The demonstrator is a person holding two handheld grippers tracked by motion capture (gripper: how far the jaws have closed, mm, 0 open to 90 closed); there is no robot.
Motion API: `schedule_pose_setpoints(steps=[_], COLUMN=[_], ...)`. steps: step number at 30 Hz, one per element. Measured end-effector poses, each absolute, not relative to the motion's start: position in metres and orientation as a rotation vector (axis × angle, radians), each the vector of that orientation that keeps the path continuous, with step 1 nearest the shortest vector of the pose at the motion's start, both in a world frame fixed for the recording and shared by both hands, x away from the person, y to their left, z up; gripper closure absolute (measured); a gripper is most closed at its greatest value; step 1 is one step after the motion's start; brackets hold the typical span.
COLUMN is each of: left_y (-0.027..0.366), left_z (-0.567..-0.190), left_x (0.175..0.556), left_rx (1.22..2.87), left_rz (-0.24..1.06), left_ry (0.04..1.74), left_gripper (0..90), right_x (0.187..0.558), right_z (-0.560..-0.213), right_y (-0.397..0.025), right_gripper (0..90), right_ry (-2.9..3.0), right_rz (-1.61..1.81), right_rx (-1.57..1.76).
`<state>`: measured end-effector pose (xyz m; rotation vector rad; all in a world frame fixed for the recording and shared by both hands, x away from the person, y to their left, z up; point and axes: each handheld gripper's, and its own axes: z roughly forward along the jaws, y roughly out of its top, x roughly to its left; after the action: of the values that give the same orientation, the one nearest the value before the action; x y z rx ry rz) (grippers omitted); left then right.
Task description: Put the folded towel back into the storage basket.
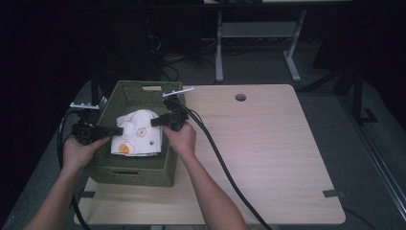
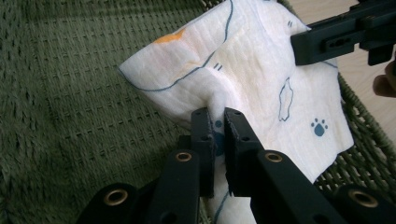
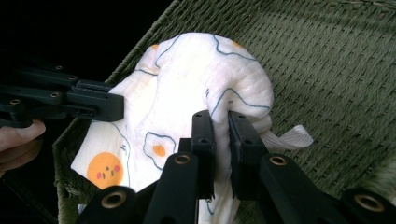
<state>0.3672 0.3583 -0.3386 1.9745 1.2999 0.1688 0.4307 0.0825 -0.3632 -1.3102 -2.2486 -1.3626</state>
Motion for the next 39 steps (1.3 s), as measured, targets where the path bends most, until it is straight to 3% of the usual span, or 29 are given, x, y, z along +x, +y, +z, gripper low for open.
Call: schedule_pose_setpoints(steps=[19,21,22,23,39], left_y=[0.3531,0.3511,0.3502,0.3504,0.3586], left_z=[-0.3365,-0.3387,-0.3394,-0.3399,-0.3345], left_x=[0.3731,0.3745,0.3747,0.3746,0.3701], left_rx=[2.010,2.035,2.041,2.042,1.992], left_rz=[0.215,0.248,0.272,0.271,0.271], left_ry=[1.302,1.324,1.345,1.343,1.337], left_gripper=[83.9,81.5,72.3,71.0,70.8], right_x=[0.4293,0.4299,0.4304,0.4312,0.4303], right_z=[-0.3607,-0.3605,-0.3605,-0.3611,-0.3582], right_y=[0.0814,0.0810,0.0807,0.0798,0.0741], right_gripper=[80.9,76.0,66.7,65.2,65.0], right_ry=[-2.242,-2.244,-2.242,-2.240,-2.245], right_rz=[-1.381,-1.380,-1.375,-1.375,-1.375], right_rx=[-1.318,-1.327,-1.353,-1.369,-1.354])
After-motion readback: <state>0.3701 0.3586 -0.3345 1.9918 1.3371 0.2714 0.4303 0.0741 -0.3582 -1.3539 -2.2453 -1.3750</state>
